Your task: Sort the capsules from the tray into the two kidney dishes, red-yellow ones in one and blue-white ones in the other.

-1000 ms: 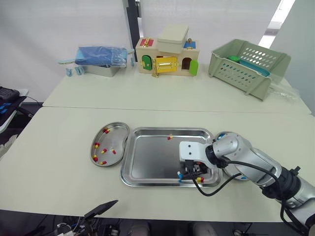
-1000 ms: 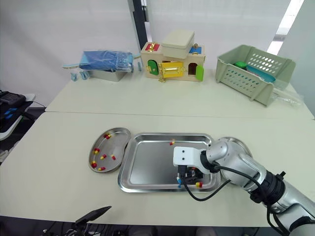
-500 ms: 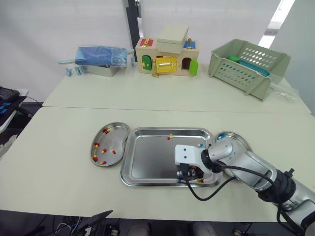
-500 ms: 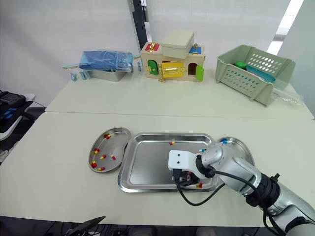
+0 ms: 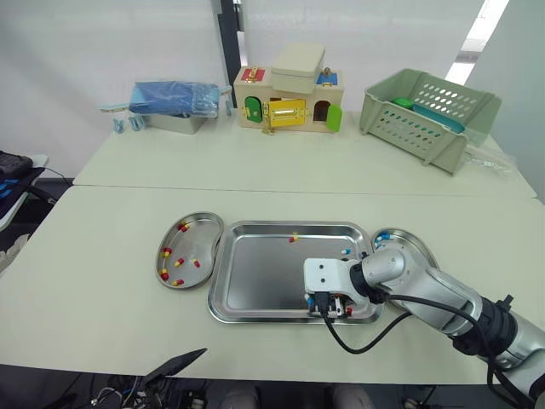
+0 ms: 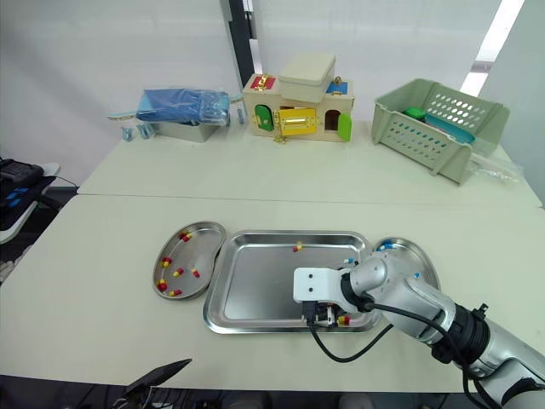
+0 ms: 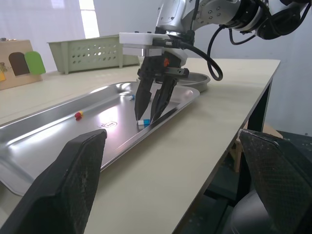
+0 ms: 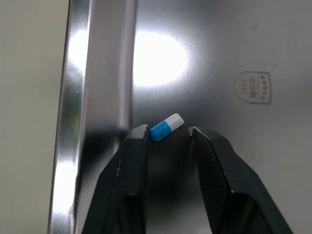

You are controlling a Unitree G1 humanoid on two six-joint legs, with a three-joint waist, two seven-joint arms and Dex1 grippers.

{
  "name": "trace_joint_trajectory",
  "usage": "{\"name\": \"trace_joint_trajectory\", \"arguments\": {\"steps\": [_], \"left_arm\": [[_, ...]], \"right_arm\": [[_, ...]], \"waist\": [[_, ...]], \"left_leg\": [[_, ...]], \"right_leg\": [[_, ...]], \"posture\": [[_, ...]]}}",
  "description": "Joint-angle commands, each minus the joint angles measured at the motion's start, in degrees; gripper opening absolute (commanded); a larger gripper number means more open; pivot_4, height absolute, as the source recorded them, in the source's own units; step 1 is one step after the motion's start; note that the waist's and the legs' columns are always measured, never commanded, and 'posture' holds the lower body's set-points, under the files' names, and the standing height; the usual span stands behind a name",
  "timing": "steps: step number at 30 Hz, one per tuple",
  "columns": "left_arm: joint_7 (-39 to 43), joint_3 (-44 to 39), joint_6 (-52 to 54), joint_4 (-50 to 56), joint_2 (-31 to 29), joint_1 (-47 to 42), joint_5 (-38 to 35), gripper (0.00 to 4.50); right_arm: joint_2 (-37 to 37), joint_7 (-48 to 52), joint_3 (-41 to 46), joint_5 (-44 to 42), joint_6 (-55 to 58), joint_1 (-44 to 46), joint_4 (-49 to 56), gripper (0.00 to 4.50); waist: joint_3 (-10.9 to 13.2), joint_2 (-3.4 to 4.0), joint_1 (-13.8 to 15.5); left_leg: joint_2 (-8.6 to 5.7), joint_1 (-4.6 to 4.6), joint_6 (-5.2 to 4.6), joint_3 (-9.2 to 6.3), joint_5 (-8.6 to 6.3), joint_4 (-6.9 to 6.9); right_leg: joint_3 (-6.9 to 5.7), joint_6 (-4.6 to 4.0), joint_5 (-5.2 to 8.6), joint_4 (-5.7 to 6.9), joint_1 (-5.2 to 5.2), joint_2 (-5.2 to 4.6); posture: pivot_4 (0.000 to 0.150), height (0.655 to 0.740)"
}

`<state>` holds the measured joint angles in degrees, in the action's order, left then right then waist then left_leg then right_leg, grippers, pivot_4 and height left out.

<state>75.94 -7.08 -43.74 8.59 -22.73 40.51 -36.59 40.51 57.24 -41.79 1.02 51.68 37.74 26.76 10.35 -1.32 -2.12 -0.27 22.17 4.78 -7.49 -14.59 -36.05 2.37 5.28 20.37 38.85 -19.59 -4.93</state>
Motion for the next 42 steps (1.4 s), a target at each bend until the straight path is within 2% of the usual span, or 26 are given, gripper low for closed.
{"name": "trace_joint_trajectory", "arguments": {"steps": [1, 2, 12, 20, 27, 34, 42], "left_arm": [[-2.3, -0.1, 1.6, 3.3, -1.3, 1.1, 0.6, 4.50], [-2.8, -0.1, 2.0, 3.8, -1.5, 1.1, 0.7, 4.50], [-7.5, 1.0, 5.3, 8.6, -2.8, 1.2, 3.1, 4.50], [-9.8, 1.5, 9.6, 12.4, -5.7, -1.2, 3.4, 4.50], [-6.6, 2.7, 14.7, 12.8, -11.1, -7.0, 1.1, 4.50], [-1.6, 3.8, 19.0, 11.1, -14.7, -13.7, -0.8, 4.50], [0.0, 3.3, 20.4, 10.8, -13.2, -16.2, -1.5, 4.50]], "right_arm": [[0.6, 0.2, -0.9, 0.7, 0.4, -1.0, 0.0, 0.26], [0.5, 0.2, -0.9, 0.8, 0.4, -1.0, 0.0, 0.03], [0.3, 0.2, 0.2, 0.7, 0.1, -1.4, 0.5, 0.03], [2.1, 3.8, 12.9, -8.5, -2.3, -4.4, 6.1, 0.03], [14.0, 4.8, 31.1, -13.6, -6.6, -17.9, 8.9, 0.03], [18.6, 2.4, 46.4, -14.9, -8.5, -32.5, 7.0, 0.03], [18.9, -0.8, 50.1, -13.9, -8.8, -37.9, 5.7, 0.03]], "waist": [[0.0, 0.00, 0.0], [0.0, 0.00, 0.0], [0.0, 0.00, 0.0], [0.1, 0.05, 0.3], [0.1, 0.04, 0.6], [0.1, 0.08, 0.1], [0.1, 0.08, 0.2]], "left_leg": [[0.00, 0.00, 0.00, 0.00, 0.00, 0.00], [0.00, 0.00, 0.00, 0.00, 0.00, 0.00], [0.00, 0.00, 0.00, 0.00, 0.00, 0.00], [0.00, 0.20, 0.00, -0.02, 0.00, 0.00], [-0.02, 0.35, 0.00, -0.07, 0.00, -0.01], [0.00, 0.26, 0.00, 0.03, 0.00, -0.02], [0.01, 0.25, 0.00, 0.04, 0.01, -0.03]], "right_leg": [[0.00, 0.00, 0.00, 0.00, 0.00, 0.00], [0.00, 0.00, 0.00, 0.00, 0.01, 0.00], [0.00, 0.00, 0.00, 0.00, 0.02, 0.00], [-0.04, 0.00, 0.00, -0.01, -0.07, 0.00], [-0.17, 0.00, 0.00, -0.13, -0.06, -0.02], [-0.07, 0.00, 0.00, -0.01, -0.05, 0.00], [-0.06, 0.00, 0.00, -0.01, -0.03, 0.01]], "posture": [[0.150, 0.7400], [0.150, 0.7400], [0.150, 0.7400], [0.150, 0.7400], [0.150, 0.7400], [0.150, 0.7400], [0.150, 0.7400]]}}
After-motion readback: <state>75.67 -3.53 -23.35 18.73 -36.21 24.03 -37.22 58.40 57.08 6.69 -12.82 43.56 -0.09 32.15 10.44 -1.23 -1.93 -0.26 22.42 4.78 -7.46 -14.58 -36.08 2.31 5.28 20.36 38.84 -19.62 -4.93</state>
